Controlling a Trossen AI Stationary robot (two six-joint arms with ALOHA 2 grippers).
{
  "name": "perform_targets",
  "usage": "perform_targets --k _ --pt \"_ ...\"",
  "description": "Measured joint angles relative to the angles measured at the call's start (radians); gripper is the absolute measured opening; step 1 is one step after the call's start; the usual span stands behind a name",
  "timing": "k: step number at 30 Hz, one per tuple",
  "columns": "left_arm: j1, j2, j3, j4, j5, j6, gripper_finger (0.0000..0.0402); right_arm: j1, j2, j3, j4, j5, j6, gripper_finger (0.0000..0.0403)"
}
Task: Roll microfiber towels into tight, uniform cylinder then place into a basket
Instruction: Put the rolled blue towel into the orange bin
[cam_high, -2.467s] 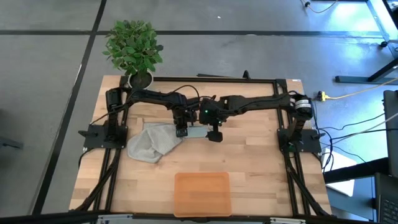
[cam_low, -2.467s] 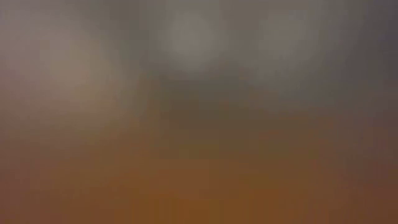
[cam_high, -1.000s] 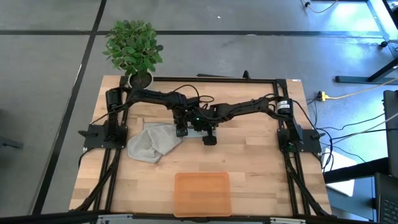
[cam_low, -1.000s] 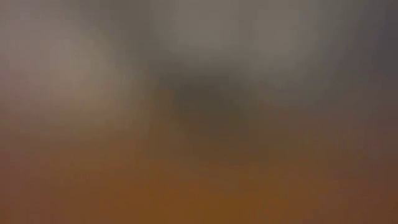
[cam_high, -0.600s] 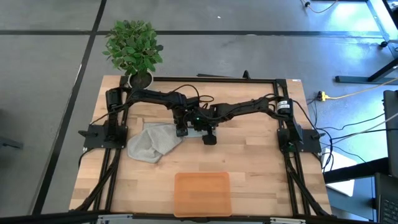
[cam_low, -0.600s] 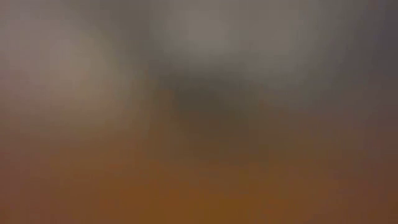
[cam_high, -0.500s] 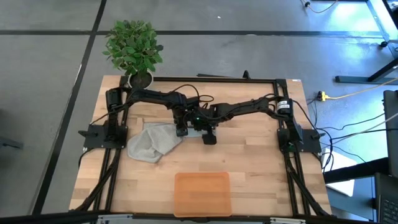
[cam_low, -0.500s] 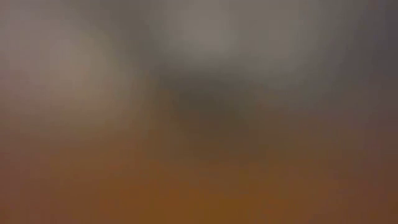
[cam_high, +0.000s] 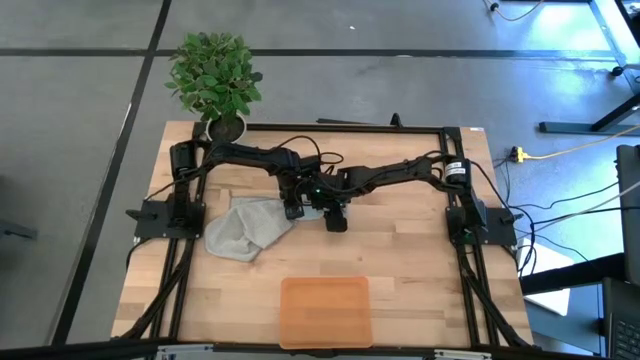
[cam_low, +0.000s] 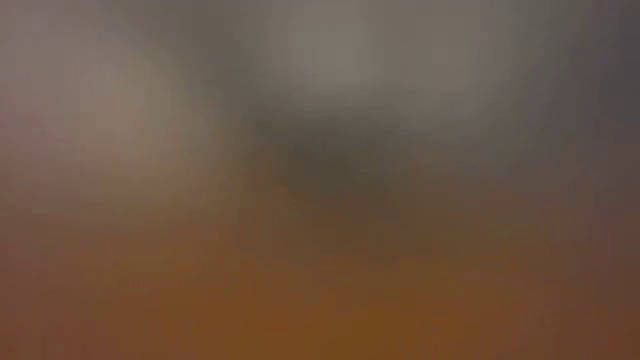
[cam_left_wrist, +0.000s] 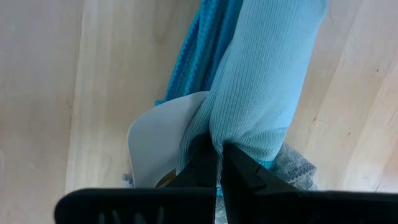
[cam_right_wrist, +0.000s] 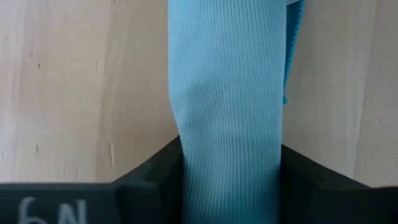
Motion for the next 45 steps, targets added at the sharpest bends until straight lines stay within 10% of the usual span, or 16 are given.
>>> perform_targets --k 26,45 --pt "-0.007 0.0 -0.001 0.103 -0.013 -0.002 0.0002 0.001 0.0 -0.001 0.015 0.004 -0.001 0.0156" --pt "0.003 -0.01 -0.001 0.073 -0.011 -0.031 0.0093 -0.002 0.0 -0.001 0.021 -0.005 0.001 0.0139"
